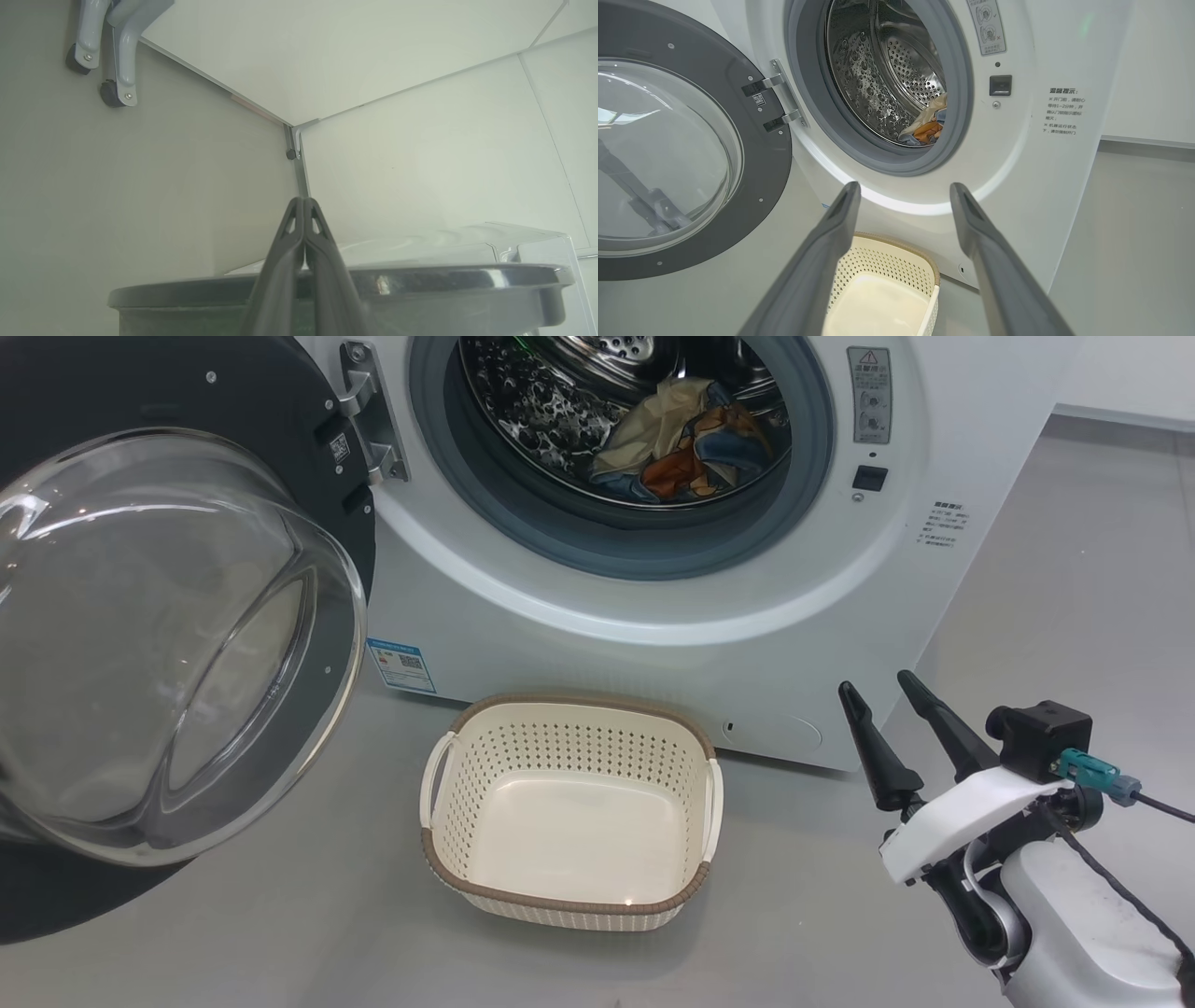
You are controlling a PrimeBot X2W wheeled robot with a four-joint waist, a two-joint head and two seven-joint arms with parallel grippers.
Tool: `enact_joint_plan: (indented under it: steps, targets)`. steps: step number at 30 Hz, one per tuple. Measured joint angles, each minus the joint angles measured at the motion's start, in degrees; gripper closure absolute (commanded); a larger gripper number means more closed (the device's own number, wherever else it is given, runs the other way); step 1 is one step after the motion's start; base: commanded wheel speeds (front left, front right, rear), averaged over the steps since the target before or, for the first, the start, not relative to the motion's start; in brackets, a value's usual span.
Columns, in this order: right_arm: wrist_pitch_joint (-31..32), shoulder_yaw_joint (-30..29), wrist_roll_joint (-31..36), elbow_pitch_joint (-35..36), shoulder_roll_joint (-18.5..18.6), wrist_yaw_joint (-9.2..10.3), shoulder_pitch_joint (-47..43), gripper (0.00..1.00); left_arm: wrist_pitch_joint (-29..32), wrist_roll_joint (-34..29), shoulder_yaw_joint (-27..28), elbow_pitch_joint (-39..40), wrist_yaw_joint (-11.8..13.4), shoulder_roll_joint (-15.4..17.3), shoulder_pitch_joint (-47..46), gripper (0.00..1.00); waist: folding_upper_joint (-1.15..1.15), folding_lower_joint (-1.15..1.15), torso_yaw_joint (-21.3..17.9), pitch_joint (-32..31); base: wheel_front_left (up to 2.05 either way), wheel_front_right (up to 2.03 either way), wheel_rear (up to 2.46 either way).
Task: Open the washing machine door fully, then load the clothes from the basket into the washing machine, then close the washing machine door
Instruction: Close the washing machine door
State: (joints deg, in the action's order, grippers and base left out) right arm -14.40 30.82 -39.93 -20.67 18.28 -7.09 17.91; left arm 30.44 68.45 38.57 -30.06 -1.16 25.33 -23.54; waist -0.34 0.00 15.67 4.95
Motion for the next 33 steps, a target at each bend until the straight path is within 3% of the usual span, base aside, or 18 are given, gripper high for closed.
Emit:
enact_joint_plan:
  steps: [15,22,26,33]
  targets:
    - [0.0,-0.6,0.0,-0.1,0.7,0.00,0.2,0.00,-2.1,0.0,-0.2,-2.3,-0.8,0.2,-1.4,1.00,0.00,0.00,-2.1,1.3,0.00,0.00,0.00]
    - [0.0,-1.9,-0.5,-0.5,0.8,0.00,0.2,0.00,4.0,1.5,-2.4,-3.1,-1.3,1.0,-1.5,1.00,0.00,0.00,-1.9,0.9,0.00,0.00,0.00]
    - [0.0,-2.5,-0.5,-0.5,1.1,0.00,0.1,0.00,10.0,3.7,-5.5,-3.3,-1.8,-1.2,-1.5,1.00,0.00,0.00,-0.9,0.3,0.00,0.00,0.00]
    - [0.0,-2.2,-0.5,-0.5,0.7,0.00,0.0,0.00,17.4,5.9,-7.3,-1.6,-2.3,-1.3,-1.3,1.00,0.00,0.00,0.6,-0.6,0.00,0.00,0.00]
